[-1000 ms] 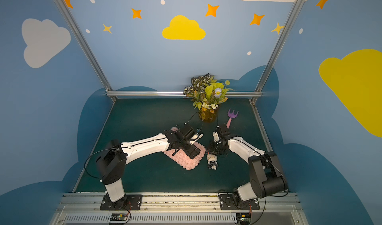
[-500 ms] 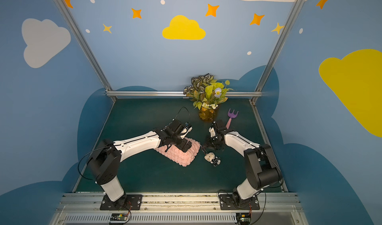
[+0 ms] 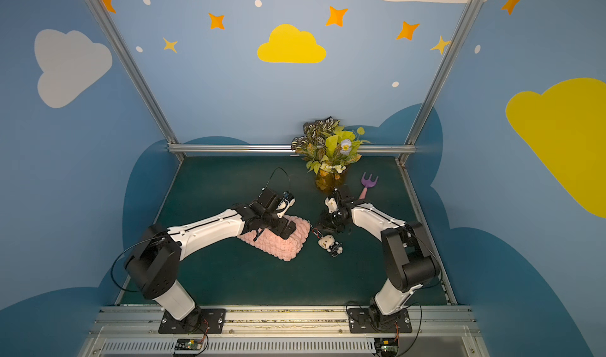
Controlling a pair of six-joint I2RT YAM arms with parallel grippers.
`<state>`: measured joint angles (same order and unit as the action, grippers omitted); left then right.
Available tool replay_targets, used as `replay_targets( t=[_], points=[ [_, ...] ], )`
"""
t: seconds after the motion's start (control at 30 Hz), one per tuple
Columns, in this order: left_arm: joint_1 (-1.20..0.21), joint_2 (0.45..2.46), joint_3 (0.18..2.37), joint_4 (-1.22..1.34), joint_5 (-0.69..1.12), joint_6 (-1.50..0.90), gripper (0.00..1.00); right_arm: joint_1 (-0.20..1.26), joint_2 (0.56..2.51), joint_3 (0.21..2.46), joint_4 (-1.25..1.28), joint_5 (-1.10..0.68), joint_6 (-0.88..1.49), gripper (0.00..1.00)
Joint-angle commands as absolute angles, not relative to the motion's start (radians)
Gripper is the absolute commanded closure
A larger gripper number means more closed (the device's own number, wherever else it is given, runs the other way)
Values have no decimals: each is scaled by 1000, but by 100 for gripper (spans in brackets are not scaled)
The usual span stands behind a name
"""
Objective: Remove the decoration from the bag
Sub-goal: Move the bag to the center of the board, then pick up the decoration item from the center of the board.
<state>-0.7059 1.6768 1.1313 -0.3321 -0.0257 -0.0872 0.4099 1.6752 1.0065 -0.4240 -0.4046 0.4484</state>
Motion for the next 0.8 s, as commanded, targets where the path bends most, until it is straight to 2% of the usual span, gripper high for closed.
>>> replay_targets(
  t=[0.0,0.2,0.4,0.53,0.77],
  points=[
    [-699,1654,1115,-370,-23,-94,0,441,1711,1064,-436,-402,415,61],
    [-699,1652,1120,-377,-25,-93,0,461,1786,1140,-470,-351,389,63],
    [-699,1652,1120,-381,-25,-92,0,468,1825,1165,-502,-320,361,74],
    [-700,1652,1123,-381,-20,-92,0,468,1813,1152,-518,-293,348,78],
    [-699,1648,1126,-383,-18,-89,0,470,1812,1140,-529,-257,337,77]
  ],
)
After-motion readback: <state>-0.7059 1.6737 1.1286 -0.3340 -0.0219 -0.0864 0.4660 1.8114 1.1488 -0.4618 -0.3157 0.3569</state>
